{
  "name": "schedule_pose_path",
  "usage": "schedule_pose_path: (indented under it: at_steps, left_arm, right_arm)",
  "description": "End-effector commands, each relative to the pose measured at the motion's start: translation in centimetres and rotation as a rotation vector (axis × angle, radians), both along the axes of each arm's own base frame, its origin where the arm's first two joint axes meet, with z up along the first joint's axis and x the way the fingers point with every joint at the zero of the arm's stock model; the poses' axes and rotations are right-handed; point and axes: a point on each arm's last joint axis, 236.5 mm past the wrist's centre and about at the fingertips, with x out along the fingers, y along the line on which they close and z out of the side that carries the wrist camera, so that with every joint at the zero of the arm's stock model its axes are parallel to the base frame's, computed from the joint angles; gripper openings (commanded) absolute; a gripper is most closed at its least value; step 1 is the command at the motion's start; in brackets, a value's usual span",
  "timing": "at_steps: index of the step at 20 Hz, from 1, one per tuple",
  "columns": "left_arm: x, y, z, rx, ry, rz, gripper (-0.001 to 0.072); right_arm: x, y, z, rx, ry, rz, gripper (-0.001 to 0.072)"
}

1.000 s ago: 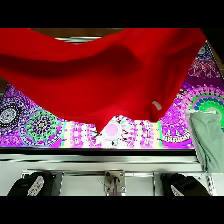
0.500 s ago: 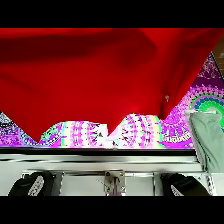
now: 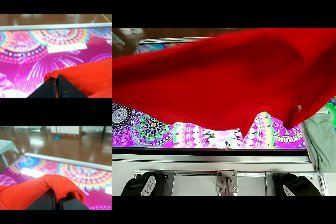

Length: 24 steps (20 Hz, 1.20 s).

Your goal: Fold the shirts.

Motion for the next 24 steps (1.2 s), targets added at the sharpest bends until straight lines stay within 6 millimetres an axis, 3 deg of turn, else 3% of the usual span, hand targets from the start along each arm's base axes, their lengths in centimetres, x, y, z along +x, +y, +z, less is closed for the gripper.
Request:
schedule_pose_path:
  at_steps: [1, 4, 7, 10, 13, 17, 20, 24]
  left_arm:
    - [-1.1, -0.2, -2.1, -0.040, 0.107, 0.009, 0.0035]
    - [-0.3, 1.0, -2.9, -0.032, 0.134, 0.052, 0.0035]
    - [2.0, 2.4, -7.4, -0.029, 0.263, 0.079, 0.0036]
    - [5.6, 3.3, -15.0, -0.078, 0.449, 0.087, 0.0037]
    - [9.8, 4.6, -22.0, -0.148, 0.543, 0.138, 0.0036]
    - [15.8, 6.8, -27.5, -0.163, 0.562, 0.187, 0.0037]
    - [19.4, 7.7, -32.8, -0.205, 0.665, 0.211, 0.0037]
    - [23.6, 8.7, -39.1, -0.274, 0.727, 0.262, 0.0037]
  right_arm:
    - [-0.6, -1.0, -1.6, -0.036, 0.067, -0.029, 0.0061]
    - [1.3, -2.7, -2.1, -0.057, 0.081, -0.122, 0.0061]
    - [5.8, -3.1, -6.2, -0.144, 0.224, -0.203, 0.0061]
    - [11.6, -0.9, -12.5, -0.263, 0.412, -0.189, 0.0061]
    - [19.0, 0.4, -20.4, -0.409, 0.563, -0.210, 0.0061]
    - [28.7, 2.5, -31.4, -0.300, 0.720, -0.139, 0.0061]
    - [33.0, 2.5, -38.1, -0.134, 0.823, -0.108, 0.0062]
    - [35.0, 2.4, -45.2, -0.066, 0.939, -0.106, 0.0063]
